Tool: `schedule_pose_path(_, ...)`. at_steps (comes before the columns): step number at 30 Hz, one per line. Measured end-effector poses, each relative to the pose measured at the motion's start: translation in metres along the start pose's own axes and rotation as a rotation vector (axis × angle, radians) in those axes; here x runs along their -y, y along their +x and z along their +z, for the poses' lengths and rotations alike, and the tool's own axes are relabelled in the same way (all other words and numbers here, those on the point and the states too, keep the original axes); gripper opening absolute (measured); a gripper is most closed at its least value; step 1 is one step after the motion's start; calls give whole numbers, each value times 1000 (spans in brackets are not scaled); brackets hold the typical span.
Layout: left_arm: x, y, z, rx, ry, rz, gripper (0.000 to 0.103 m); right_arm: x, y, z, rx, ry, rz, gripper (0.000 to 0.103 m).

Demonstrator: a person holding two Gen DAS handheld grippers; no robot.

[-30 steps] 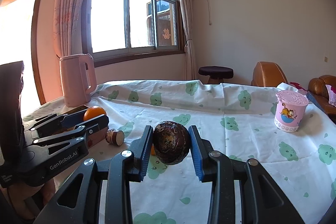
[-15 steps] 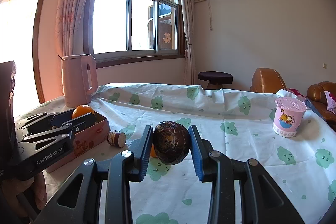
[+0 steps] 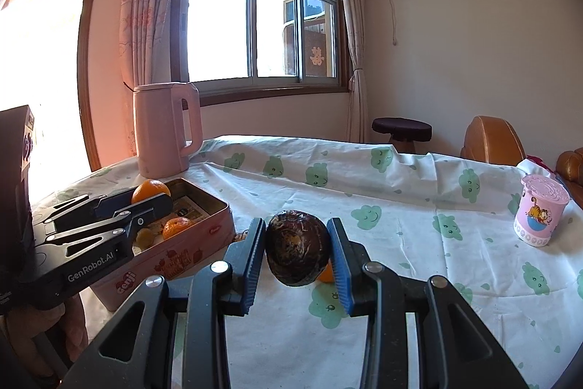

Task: Organize fruits
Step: 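Move the held orange and dark brown fruit over the open tin box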

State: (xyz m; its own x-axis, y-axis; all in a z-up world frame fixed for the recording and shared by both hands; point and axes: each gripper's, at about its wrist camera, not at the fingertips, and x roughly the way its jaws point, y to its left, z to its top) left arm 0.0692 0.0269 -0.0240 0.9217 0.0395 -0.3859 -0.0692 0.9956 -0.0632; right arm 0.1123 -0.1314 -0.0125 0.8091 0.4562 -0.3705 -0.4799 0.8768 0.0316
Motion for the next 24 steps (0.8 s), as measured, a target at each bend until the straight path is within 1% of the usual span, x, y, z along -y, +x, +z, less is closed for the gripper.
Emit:
schedule_pose_path(9,-30,-1,0,-11,-39,31,37,-28,19,13,-20,-35,59,37)
schedule_pose_path(15,-43,-4,-1,-5,-43,62,37,-45,30,17,-27,-57,94,37)
schedule_pose_path(24,-63,-6,-1,-17,-47,99,37,-64,45,19,-45,-69,129,37)
